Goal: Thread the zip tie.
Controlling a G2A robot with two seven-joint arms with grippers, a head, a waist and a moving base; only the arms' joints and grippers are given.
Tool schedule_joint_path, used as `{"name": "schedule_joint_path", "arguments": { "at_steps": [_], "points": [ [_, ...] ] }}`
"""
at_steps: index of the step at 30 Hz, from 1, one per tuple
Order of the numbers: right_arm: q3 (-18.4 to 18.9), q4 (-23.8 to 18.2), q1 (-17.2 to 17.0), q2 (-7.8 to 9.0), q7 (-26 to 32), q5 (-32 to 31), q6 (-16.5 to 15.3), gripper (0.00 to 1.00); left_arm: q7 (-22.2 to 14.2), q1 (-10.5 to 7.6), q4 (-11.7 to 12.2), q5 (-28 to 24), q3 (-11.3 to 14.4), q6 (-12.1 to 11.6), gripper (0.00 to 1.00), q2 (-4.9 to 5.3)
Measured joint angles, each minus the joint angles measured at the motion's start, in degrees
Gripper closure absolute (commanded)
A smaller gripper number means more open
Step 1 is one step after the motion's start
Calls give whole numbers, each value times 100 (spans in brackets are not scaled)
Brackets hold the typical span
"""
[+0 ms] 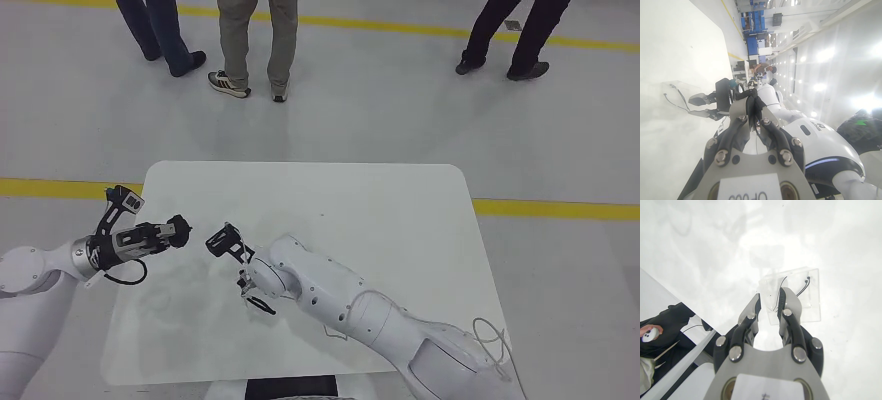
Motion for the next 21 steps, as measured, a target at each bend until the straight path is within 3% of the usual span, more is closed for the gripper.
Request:
{"name": "schedule_joint_path", "arguments": {
  "at_steps": [5, 21],
  "points": [
    [13, 159, -4, -51, -58, -72, 61, 86, 0, 0, 0, 0, 0, 0, 100, 0],
    [-144, 914, 167, -373, -40, -80, -9, 81, 0, 0, 0, 0, 0, 0, 100, 0]
  ]
}}
